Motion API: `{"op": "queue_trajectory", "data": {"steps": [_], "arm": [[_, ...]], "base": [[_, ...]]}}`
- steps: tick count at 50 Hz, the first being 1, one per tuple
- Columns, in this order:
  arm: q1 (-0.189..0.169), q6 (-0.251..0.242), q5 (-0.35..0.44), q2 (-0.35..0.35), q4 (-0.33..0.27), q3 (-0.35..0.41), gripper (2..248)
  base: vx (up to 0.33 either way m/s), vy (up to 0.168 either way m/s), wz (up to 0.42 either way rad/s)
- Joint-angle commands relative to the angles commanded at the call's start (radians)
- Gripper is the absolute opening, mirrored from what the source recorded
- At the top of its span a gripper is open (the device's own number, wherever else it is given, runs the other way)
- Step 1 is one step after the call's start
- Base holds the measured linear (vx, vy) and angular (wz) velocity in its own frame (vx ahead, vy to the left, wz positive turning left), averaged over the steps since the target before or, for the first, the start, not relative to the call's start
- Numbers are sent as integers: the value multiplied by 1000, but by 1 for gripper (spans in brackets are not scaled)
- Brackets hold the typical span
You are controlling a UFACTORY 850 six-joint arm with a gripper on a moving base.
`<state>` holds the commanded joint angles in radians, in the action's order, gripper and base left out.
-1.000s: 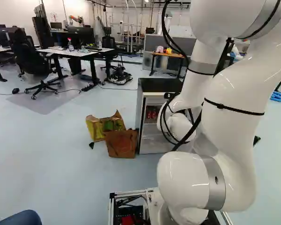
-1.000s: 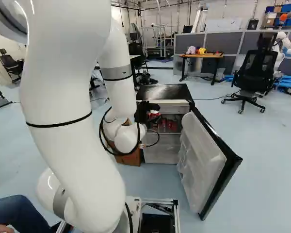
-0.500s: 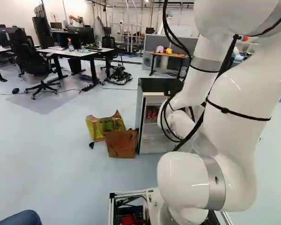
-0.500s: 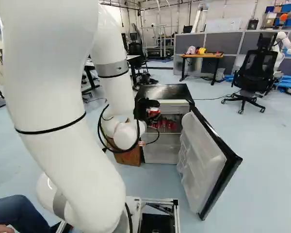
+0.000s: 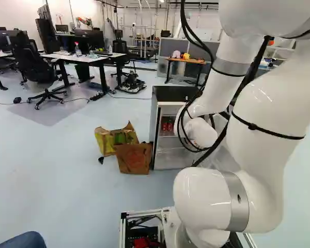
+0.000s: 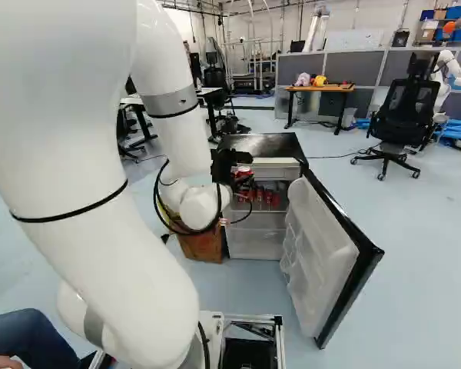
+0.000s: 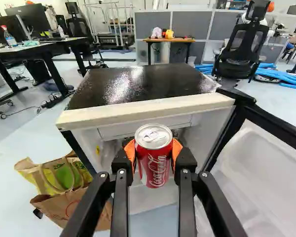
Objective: Grab a drink from the fridge
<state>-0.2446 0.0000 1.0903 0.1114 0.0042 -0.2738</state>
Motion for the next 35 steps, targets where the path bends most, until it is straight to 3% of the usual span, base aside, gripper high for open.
{"op": "queue_trajectory", "data": {"steps": [35], "arm": [[9,0,-103,-65,0,-32,93]], "base": [[0,0,0]]}}
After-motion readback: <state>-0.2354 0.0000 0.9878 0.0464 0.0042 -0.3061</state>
